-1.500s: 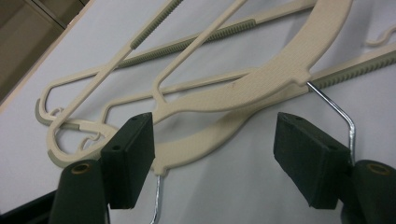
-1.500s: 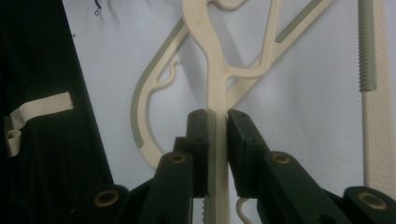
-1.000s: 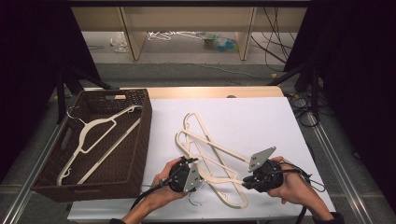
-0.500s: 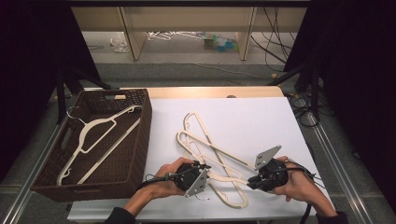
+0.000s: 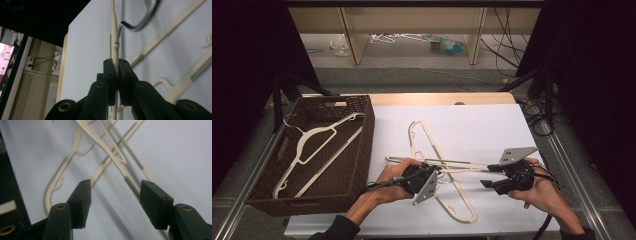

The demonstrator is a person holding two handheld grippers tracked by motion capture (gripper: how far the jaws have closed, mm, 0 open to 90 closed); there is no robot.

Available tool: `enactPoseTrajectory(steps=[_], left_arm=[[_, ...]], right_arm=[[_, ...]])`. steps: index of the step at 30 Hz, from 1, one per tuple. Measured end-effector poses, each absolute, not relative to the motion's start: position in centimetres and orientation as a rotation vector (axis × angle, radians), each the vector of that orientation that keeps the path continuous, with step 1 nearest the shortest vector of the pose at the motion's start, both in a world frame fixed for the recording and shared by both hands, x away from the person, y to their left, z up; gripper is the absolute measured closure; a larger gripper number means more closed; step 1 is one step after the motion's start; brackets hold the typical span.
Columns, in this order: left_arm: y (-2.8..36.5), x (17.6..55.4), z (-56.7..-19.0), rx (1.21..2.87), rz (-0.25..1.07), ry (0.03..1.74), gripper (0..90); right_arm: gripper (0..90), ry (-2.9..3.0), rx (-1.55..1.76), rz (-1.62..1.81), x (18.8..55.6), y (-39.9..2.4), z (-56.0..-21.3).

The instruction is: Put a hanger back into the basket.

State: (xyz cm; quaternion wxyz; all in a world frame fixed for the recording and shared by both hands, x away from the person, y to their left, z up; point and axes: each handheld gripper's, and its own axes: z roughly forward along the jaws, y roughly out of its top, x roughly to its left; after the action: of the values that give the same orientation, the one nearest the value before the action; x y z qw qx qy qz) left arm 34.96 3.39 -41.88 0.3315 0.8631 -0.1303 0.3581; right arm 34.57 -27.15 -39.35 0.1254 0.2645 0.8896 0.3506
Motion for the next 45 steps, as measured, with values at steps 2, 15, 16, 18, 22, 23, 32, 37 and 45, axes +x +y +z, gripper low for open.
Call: enactPoseTrajectory(steps=[2, 15, 16, 18, 22, 23, 32, 37, 45], left_arm=[[3.7, 35.3, -41.2, 2.259, 0.952, -0.301, 85.4], [5.4, 36.7, -33.7, 2.141, 0.855, 0.144, 85.3], [5.6, 36.8, -33.3, 2.127, 0.819, 0.189, 85.4], [6.3, 37.0, -32.4, 2.107, 0.764, 0.265, 85.4], [7.8, 37.6, -31.3, 2.04, 0.644, 0.406, 85.4], [7.8, 37.6, -31.3, 2.04, 0.644, 0.406, 85.4], [11.0, 36.0, -27.9, 1.946, 0.5, 0.48, 85.5], [14.1, 35.0, -25.1, 1.869, 0.43, 0.564, 85.5], [18.3, 34.2, -21.5, 1.817, 0.497, 0.626, 85.5]], right_arm=[[37.0, 2.498, 0.769, 1.082, 34.2, -27.1, -37.9], [33.4, 2.534, 0.717, 1.117, 32.9, -24.1, -39.4], [33.3, 2.547, 0.717, 1.116, 32.9, -24.0, -39.6], [33.3, 2.557, 0.704, 1.114, 32.8, -23.9, -39.9], [33.2, 2.566, 0.716, 1.119, 32.6, -23.8, -40.3], [33.2, 2.568, 0.722, 1.119, 32.5, -23.8, -40.5], [32.8, 2.591, 0.731, 1.111, 32.2, -23.9, -41.5], [31.0, 2.597, 0.739, 1.104, 32.1, -24.1, -41.8], [29.1, 2.626, 0.749, 1.081, 32.0, -24.1, -42.4]])
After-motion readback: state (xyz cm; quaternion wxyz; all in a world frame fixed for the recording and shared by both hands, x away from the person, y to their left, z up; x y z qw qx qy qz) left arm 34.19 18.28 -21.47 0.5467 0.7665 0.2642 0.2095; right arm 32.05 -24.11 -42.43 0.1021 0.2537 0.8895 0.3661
